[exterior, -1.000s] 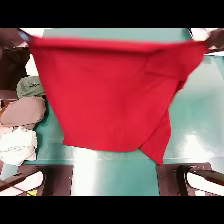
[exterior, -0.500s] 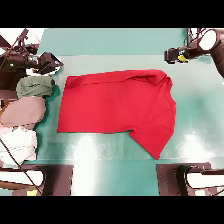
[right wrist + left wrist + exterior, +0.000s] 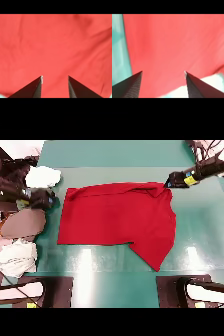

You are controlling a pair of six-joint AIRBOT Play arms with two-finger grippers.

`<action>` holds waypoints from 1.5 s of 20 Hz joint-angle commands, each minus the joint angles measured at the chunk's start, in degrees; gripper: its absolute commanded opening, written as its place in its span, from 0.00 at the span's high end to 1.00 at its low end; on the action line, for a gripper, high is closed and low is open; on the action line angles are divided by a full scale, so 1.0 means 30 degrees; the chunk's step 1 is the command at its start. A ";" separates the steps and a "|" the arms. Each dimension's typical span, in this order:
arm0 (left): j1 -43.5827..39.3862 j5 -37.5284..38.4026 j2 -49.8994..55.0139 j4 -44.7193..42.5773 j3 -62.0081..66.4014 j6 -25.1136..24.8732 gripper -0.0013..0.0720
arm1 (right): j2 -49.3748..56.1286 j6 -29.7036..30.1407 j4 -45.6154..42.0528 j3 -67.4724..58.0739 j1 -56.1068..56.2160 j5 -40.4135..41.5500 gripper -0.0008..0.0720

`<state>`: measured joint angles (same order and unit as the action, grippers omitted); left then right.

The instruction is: Fold the shirts.

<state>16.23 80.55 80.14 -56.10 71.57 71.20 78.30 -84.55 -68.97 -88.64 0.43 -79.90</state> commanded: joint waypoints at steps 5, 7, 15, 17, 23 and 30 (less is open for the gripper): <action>0.0153 -0.2193 -0.3461 -0.3155 -0.8728 -0.0073 0.14 | -0.3585 0.0568 0.1027 0.5581 -0.0117 0.1596 0.49; 0.0153 -0.2732 -0.3461 -0.3060 -0.9668 0.0146 0.14 | -0.4073 0.0568 0.1027 0.6266 -0.0117 0.1807 0.57; -0.0619 -0.3490 -0.3461 -0.0889 -1.0703 0.0117 0.43 | -0.4189 0.0568 0.1071 0.6411 -0.0168 0.0925 0.57; -0.1035 -0.3942 -0.3461 -0.0357 -1.0703 0.0124 0.57 | -0.4262 0.0546 0.1005 0.6623 -0.0517 0.0124 0.57; -0.1129 -0.3672 -0.3483 0.0036 -0.8794 0.0044 0.95 | -0.7737 0.0488 0.0969 1.4120 -0.4860 -0.0051 0.55; -0.1129 -0.3147 -0.3475 0.0962 -0.6601 0.0044 0.95 | -0.9530 0.1399 0.1581 2.0771 -0.9602 0.2506 0.37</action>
<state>12.84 70.72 69.73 -54.37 50.26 71.44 50.87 -81.87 -65.56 -32.32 -24.69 -76.55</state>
